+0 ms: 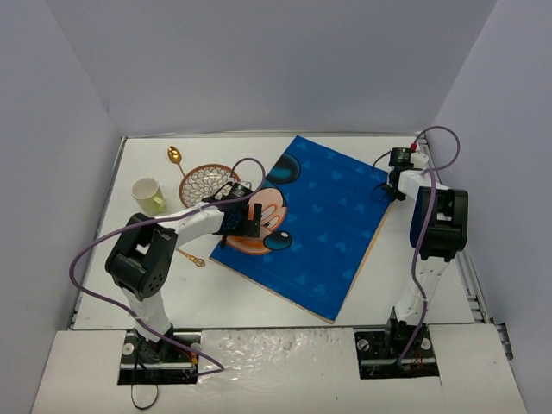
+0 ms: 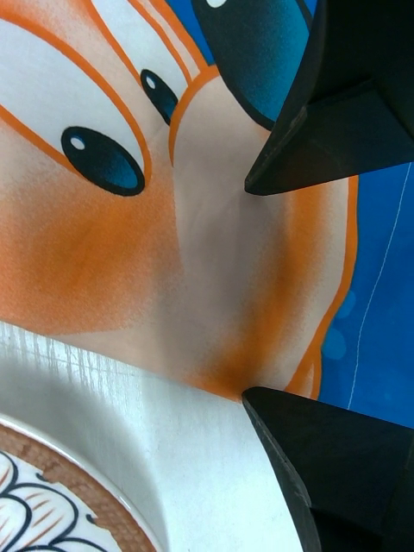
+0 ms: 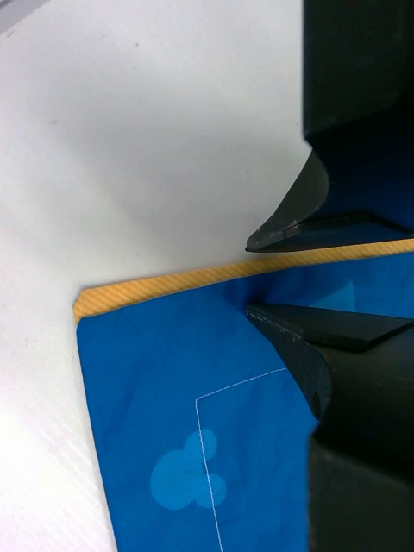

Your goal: Set the dinner table for one person

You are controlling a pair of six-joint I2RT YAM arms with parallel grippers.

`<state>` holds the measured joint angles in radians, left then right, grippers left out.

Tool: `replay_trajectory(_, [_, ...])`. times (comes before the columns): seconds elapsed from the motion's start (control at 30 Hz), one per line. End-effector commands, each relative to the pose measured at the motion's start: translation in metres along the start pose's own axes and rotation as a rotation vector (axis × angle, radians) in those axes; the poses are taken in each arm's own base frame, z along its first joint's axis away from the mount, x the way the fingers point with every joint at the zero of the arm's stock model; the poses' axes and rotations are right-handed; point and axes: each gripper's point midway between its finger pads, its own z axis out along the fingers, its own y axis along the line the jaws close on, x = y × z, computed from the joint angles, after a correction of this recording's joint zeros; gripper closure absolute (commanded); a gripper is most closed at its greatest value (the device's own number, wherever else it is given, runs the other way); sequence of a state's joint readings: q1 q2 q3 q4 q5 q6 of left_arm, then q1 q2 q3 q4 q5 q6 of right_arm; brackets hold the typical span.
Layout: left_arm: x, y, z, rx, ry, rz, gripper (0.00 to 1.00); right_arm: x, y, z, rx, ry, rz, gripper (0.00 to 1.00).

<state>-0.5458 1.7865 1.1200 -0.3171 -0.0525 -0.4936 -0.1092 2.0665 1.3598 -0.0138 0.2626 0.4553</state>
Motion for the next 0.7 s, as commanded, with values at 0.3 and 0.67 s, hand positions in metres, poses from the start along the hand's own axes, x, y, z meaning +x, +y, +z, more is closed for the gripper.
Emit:
replay_trajectory(0.3, [-0.060, -0.012, -0.069, 0.085, -0.193, -0.046, 0.05, -0.028, -0.016, -0.054, 0.003, -0.032, 0.003, 0.64])
replay_trajectory(0.67, [-0.011, -0.012, -0.062, 0.108, -0.088, -0.219, 0.09, -0.010, 0.040, -0.096, -0.191, -0.011, -0.021, 0.60])
